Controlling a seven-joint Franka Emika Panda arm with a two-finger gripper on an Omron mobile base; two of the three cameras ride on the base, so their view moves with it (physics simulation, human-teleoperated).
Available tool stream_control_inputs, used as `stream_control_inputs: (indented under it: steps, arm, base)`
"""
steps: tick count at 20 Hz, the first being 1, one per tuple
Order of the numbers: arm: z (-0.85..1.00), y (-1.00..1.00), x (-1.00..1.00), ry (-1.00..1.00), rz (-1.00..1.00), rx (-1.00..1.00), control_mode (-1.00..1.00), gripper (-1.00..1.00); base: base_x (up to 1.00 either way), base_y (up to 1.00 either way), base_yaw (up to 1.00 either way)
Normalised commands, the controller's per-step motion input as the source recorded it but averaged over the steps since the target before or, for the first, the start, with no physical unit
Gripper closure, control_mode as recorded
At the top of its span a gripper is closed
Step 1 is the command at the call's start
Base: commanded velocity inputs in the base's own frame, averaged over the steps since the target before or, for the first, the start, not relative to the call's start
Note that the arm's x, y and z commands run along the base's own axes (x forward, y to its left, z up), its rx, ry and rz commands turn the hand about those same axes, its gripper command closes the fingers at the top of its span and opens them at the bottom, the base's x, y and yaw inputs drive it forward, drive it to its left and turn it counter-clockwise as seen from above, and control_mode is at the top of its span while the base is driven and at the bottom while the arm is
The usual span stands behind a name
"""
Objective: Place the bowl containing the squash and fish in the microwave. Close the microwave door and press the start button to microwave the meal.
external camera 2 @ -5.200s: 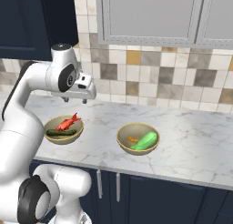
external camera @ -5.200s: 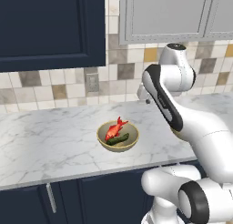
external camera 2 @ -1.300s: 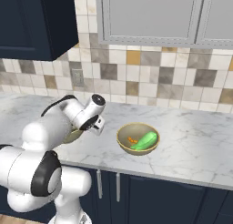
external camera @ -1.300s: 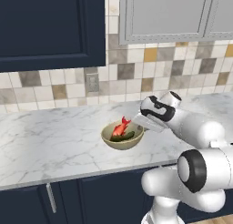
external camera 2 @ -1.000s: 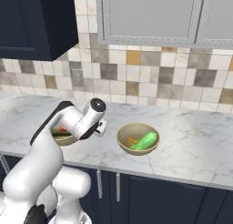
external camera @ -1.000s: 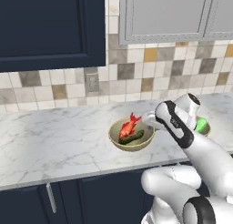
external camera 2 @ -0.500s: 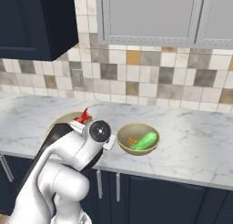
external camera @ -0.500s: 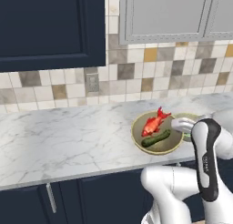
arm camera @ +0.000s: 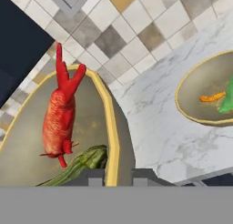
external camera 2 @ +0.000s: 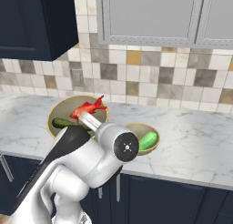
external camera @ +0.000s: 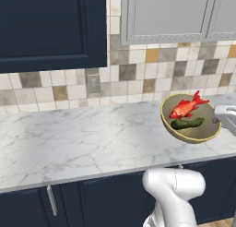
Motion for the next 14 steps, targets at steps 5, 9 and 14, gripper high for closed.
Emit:
stream_control_inputs:
  steps: [5,9,14]
  arm:
    - [0.43,0.04,-0.69,0.00,0.00,0.00,-1.00,1.00]
    - [0.02,0.30,-0.39,0.00,0.00,-0.08,-1.00,1.00]
    - [0.00,0.17,-0.01,0.02,-0.03,-0.05,-1.00,1.00]
  base:
    - [0.00,0.00,0.00]
    - [0.00,0.00,0.00]
    - [0.00,0.00,0.00]
